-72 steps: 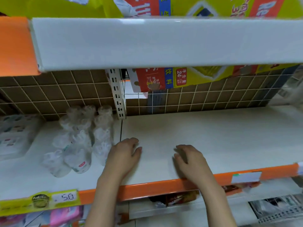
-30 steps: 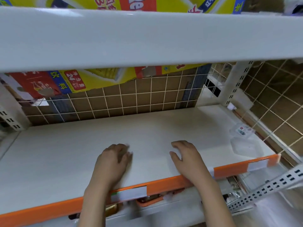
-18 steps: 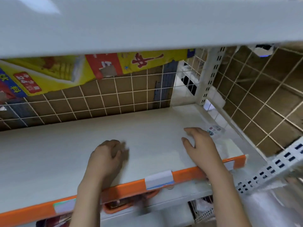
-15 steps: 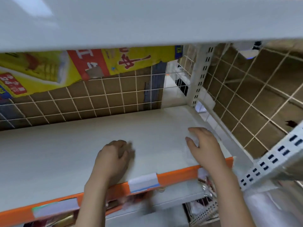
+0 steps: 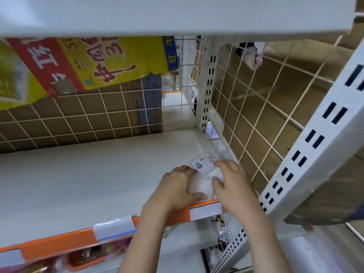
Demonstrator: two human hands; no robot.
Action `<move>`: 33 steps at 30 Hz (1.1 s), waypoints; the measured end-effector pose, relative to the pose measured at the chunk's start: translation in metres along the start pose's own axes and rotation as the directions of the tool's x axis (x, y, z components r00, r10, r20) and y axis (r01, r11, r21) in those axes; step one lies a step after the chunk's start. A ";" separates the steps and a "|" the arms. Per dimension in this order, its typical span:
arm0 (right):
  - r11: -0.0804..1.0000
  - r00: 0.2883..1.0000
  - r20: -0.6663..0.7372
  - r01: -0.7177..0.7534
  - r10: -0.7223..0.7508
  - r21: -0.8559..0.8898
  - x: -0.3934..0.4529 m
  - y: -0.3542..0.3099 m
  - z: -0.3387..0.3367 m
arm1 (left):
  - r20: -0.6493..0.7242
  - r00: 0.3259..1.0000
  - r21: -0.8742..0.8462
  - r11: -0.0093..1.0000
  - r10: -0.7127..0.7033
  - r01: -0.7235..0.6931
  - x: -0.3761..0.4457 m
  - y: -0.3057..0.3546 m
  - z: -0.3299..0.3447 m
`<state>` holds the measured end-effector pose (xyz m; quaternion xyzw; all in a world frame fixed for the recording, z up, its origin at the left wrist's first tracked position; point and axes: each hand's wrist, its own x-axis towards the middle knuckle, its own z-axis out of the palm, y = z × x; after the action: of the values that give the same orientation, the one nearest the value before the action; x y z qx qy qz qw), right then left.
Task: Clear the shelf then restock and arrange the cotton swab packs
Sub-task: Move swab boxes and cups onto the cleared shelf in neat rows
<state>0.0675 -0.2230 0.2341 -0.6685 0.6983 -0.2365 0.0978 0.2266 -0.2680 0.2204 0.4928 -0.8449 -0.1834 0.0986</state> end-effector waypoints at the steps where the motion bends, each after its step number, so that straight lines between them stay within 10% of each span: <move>1: 1.000 1.000 0.000 0.002 -0.002 -0.005 0.001 0.000 0.000 | 0.005 1.000 0.024 1.000 -0.007 0.007 -0.001 -0.002 0.002; 12: 0.998 0.999 0.042 0.033 -0.032 -0.043 0.004 0.001 0.002 | -0.083 0.976 0.020 0.979 -0.200 0.202 -0.021 -0.022 -0.010; 20: 0.987 0.974 0.208 0.119 -0.095 -0.104 0.043 -0.013 0.022 | -0.361 0.838 -0.047 0.905 -0.409 0.422 -0.081 -0.064 -0.054; 33: 0.973 0.919 0.394 0.102 -0.012 -0.209 0.082 -0.028 0.035 | -0.496 0.763 -0.113 0.902 -0.414 0.417 -0.109 -0.090 -0.062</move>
<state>0.1010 -0.3104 0.2318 -0.7292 0.6670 -0.0207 0.1514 0.3733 -0.2267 0.2421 0.6981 -0.6586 -0.0622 0.2739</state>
